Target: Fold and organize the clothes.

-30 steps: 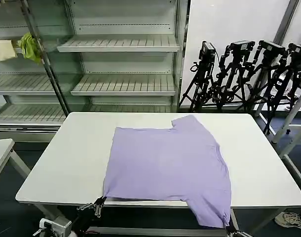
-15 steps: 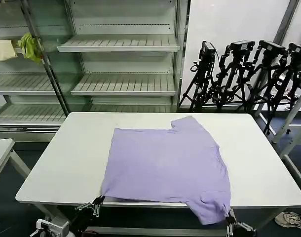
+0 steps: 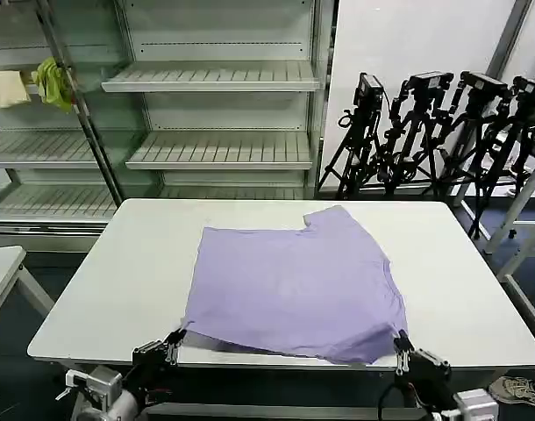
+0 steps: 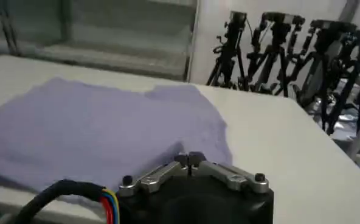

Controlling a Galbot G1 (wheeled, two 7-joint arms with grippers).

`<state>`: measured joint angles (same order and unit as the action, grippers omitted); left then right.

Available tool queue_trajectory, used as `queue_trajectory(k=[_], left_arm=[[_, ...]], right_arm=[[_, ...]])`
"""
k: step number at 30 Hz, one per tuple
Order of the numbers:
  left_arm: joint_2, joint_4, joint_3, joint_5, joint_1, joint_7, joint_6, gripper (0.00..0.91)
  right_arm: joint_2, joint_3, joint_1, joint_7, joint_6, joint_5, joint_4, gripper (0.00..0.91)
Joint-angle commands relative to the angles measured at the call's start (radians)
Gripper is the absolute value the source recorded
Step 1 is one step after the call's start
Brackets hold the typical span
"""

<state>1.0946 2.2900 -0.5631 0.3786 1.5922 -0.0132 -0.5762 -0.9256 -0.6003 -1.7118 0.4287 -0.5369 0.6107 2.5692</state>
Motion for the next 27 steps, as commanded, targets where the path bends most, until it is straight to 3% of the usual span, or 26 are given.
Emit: queue_trajectory(k=[1, 27], left_arm=[[-0.005, -0.049, 0.011, 0.007, -0.084, -0.003, -0.001, 0.000], [0.003, -0.219, 0.079, 0.013, -0.278, -0.004, -0.001, 0.000]], right_arm=[[0.002, -0.006, 0.134, 0.000, -0.001, 0.070, -0.091, 0.000], [-0.015, 0.047, 0.351, -0.009, -0.002, 0.085, -0.251, 0.000]])
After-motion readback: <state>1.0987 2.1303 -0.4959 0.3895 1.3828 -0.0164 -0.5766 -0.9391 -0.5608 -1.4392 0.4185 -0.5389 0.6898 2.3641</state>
